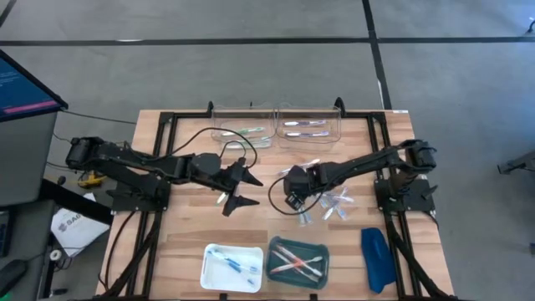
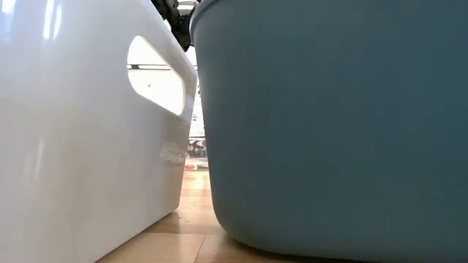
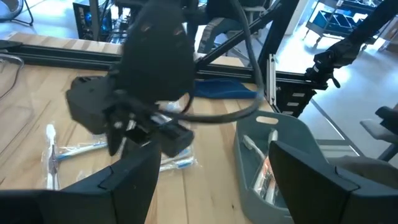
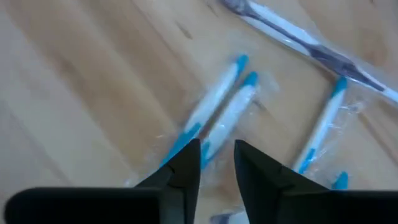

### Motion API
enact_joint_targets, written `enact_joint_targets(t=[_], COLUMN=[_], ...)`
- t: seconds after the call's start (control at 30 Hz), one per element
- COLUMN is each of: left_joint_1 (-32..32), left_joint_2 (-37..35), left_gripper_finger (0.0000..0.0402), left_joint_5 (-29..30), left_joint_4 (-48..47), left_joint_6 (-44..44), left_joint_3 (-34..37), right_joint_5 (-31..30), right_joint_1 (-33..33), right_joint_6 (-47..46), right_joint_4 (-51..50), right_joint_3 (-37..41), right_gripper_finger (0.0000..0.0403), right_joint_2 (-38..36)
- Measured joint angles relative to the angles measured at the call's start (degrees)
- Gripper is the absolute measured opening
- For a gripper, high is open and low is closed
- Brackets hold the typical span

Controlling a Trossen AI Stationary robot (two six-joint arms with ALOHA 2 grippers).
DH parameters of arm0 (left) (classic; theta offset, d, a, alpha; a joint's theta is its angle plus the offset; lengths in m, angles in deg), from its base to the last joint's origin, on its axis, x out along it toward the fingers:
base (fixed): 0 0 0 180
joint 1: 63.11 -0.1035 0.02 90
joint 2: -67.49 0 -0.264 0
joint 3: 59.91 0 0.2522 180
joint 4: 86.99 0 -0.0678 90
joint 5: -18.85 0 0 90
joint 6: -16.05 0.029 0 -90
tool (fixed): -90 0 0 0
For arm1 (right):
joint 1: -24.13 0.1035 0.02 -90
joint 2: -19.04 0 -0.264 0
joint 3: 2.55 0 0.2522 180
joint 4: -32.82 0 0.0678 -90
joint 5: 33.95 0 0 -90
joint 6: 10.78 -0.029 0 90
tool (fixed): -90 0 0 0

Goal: Pick & Place Toothbrushes
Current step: Put the blue toothbrush into the white bin

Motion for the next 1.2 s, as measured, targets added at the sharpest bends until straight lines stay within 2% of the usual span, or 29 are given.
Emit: enact_joint_targets(t=[0.3,0.57,0.7,0.9,1.1,1.2], left_joint_1=[0.0,0.0,0.0,0.02,0.02,0.02], left_joint_2=[0.0,0.0,0.0,0.0,0.0,0.0], left_gripper_finger=[0.0292,0.0292,0.0292,0.0292,0.0292,0.0292], left_joint_5=[0.0,0.0,0.0,0.0,0.0,0.0], left_joint_4=[0.04,0.09,0.11,0.1,0.09,0.09], left_joint_6=[0.05,0.07,0.09,0.09,0.09,0.09], left_joint_3=[0.0,0.0,0.0,0.0,0.0,-0.01], right_joint_5=[5.64,7.25,7.25,7.23,4.04,0.11], right_joint_1=[-2.34,-3.25,-3.25,-3.25,-3.02,-1.99], right_joint_6=[-0.87,-0.88,-0.9,0.15,0.46,0.46], right_joint_4=[-0.5,-0.35,-0.54,-0.74,-0.49,-0.33], right_joint_3=[-0.09,-0.28,-0.2,-0.1,0.15,0.11], right_gripper_finger=[0.0113,0.0111,0.0092,0.0017,0.0027,0.0013], right_joint_2=[5.52,6.96,6.67,6.24,4.29,1.8])
